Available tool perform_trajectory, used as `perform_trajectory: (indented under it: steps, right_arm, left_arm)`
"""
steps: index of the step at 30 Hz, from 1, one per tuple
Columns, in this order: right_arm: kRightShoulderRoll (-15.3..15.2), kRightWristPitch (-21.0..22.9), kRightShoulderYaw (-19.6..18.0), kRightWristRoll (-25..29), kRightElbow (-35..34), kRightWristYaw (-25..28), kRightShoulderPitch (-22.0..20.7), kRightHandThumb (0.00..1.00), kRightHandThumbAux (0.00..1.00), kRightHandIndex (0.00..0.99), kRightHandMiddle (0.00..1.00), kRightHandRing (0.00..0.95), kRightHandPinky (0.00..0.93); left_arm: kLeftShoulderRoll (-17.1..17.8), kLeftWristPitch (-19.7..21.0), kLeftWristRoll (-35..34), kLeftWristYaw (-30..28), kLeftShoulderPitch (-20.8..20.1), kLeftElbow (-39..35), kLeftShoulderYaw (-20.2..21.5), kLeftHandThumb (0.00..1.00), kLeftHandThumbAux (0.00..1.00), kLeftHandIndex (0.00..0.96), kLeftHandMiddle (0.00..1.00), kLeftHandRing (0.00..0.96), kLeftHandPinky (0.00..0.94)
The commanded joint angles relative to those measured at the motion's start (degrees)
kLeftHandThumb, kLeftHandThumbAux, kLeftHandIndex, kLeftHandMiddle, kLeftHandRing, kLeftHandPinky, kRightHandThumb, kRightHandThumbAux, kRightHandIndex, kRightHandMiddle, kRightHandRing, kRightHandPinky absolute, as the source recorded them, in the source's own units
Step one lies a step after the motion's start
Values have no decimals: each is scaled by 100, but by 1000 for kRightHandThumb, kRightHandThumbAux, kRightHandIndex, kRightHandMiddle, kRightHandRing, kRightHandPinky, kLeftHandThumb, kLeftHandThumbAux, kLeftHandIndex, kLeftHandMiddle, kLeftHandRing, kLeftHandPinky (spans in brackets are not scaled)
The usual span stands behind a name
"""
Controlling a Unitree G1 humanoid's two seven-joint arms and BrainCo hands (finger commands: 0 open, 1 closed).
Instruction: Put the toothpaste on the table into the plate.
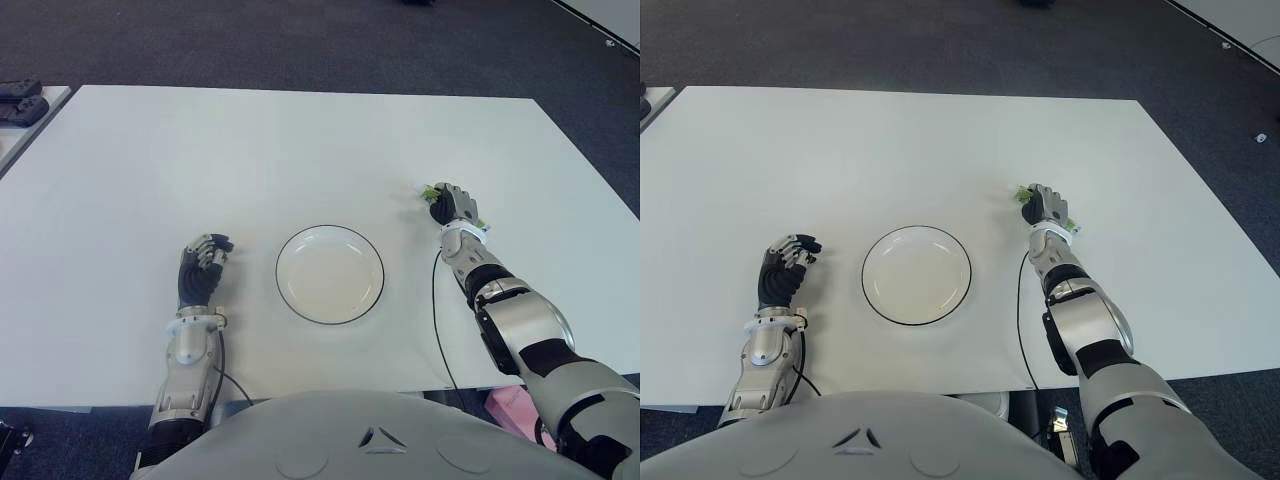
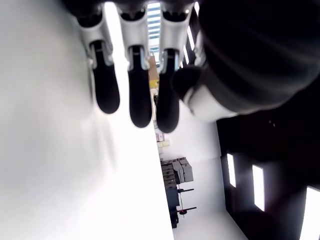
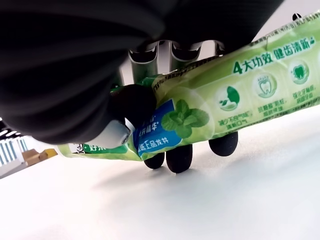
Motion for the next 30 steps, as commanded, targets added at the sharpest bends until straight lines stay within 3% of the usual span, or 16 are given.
perform_trajectory:
  steps: [1, 4, 9, 15, 18, 19, 22, 30]
  right_arm:
    - [38, -252, -14, 45, -69, -52, 77, 952, 659, 412, 450, 542, 660]
    - [48, -487, -86, 108, -316, -242, -13, 949, 662, 394, 456, 541, 686]
    - [104, -1016, -122, 44, -1488, -692, 167, 948, 664, 370, 487, 540, 759]
    - [-68, -1456, 1, -192, -3074, -665, 875, 949, 662, 370, 501, 542, 842]
    - [-115, -1527, -24, -206, -3443, -544, 1051, 949, 662, 370, 504, 541, 858]
    - [-125, -1537, -38, -209, -3531, -506, 1094, 913, 669, 378, 518, 655, 865]
    - [-194, -1880, -43, -157, -3847, -297, 1245, 870, 677, 387, 535, 797, 875]
    - [-257, -2368, -74, -25, -4514, 287, 1600, 850, 681, 392, 545, 868, 883]
  left_arm:
    - [-61, 216, 41, 40, 66, 37, -1, 713, 723, 426, 474, 445, 432]
    - [-42, 94, 14, 2, 50, 115, -3, 710, 724, 426, 477, 452, 440]
    - [-43, -45, -24, -21, -14, 253, -7, 709, 724, 426, 487, 458, 439]
    - [-94, 68, 19, 26, -27, 193, -34, 713, 724, 426, 484, 451, 430]
    - [-89, 45, 29, 19, -45, 214, -40, 713, 724, 426, 485, 454, 436]
    - [-89, 41, 31, 19, -49, 219, -41, 712, 724, 426, 486, 455, 437]
    - [-68, -20, 45, 13, -83, 282, -44, 711, 724, 426, 489, 458, 440]
    - [-86, -15, 53, 26, -128, 325, -54, 710, 724, 426, 492, 461, 442]
